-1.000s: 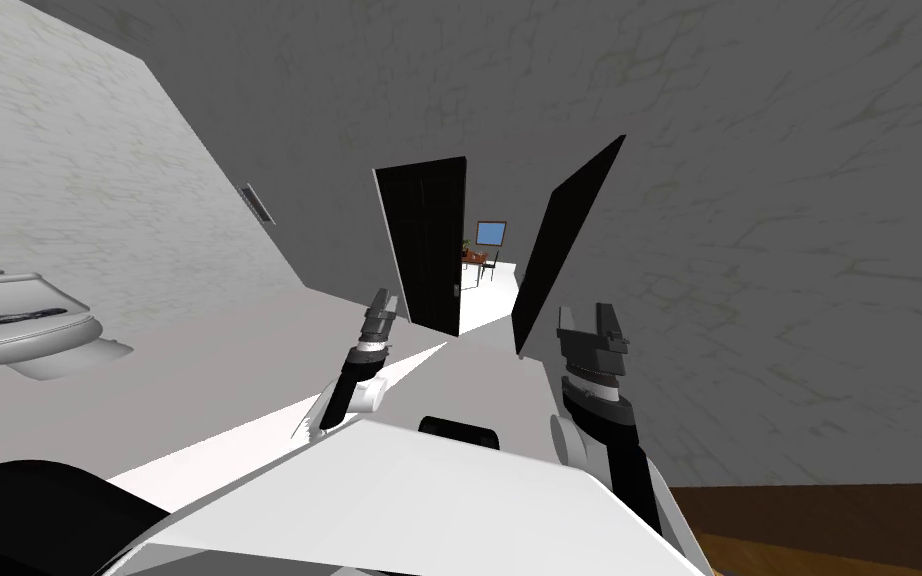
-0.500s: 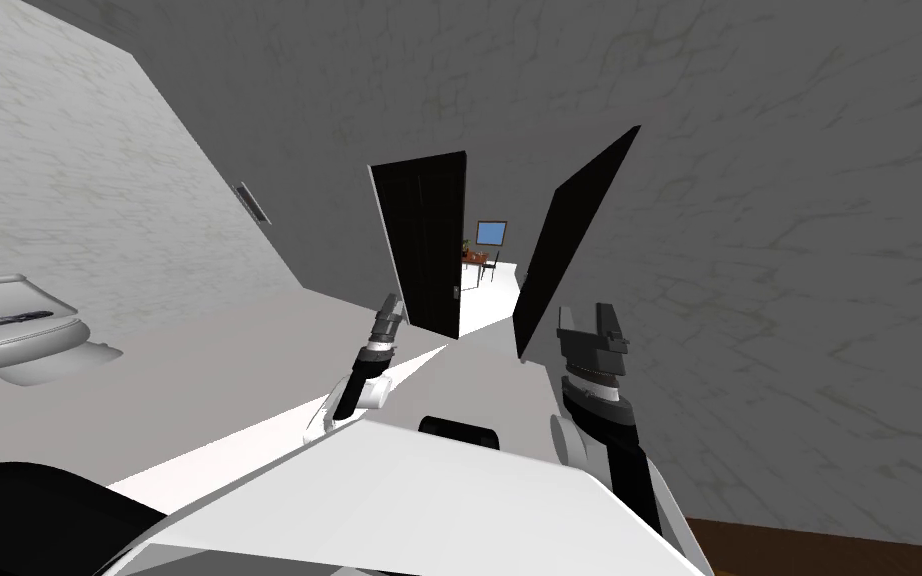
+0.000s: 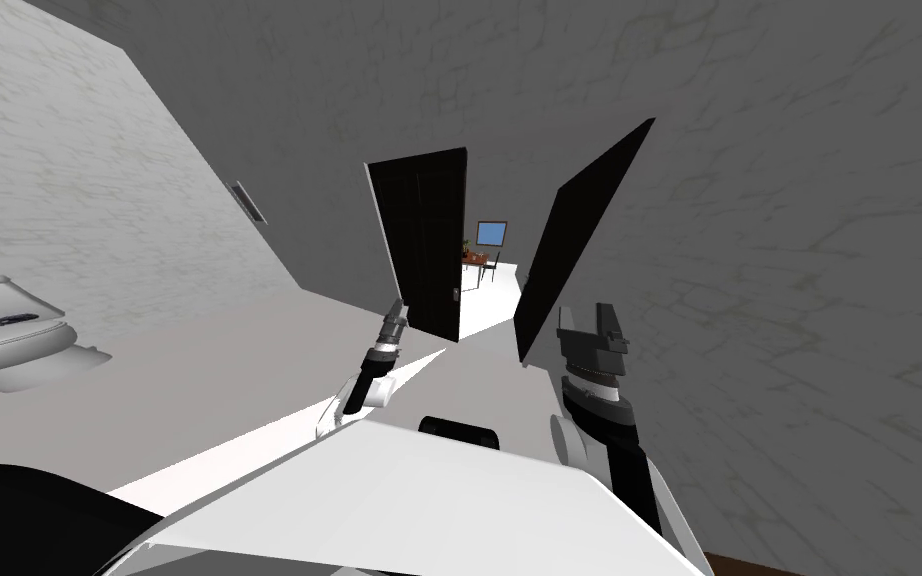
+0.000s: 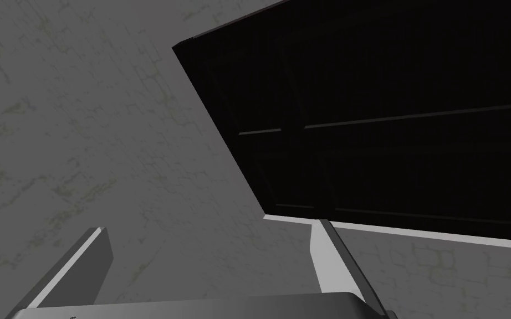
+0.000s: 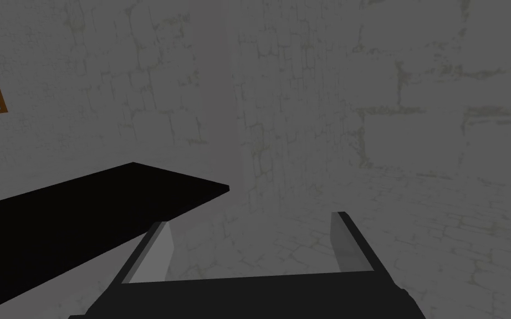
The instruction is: Push the door open
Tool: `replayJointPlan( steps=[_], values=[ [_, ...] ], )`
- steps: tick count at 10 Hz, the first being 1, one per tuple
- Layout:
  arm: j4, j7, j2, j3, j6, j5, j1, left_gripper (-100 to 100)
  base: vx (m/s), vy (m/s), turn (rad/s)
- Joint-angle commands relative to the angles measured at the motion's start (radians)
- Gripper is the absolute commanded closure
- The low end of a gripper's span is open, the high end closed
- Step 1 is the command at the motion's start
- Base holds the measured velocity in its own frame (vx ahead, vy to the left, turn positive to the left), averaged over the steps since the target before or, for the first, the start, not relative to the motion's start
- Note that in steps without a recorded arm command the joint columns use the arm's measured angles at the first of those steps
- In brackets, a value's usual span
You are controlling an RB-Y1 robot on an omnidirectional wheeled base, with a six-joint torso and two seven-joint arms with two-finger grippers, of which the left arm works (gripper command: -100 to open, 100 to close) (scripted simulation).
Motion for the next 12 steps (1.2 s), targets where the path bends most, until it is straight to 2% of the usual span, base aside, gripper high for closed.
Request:
replayJointPlan(
  steps=[1,5,6,12],
  values=[
    [0.050,0.005,0.000,-0.003,-0.007,-0.004,-0.022,-100,0.112,0.008,0.004],
    [0.158,0.021,0.004,-0.007,-0.024,-0.011,-0.064,-100,0.099,0.014,0.001],
    [0.164,0.021,0.004,-0.007,-0.024,-0.011,-0.064,-100,0.062,0.013,0.000],
    [0.337,0.045,0.006,-0.014,-0.052,-0.022,-0.130,-100,0.089,0.012,0.001]
  ],
)
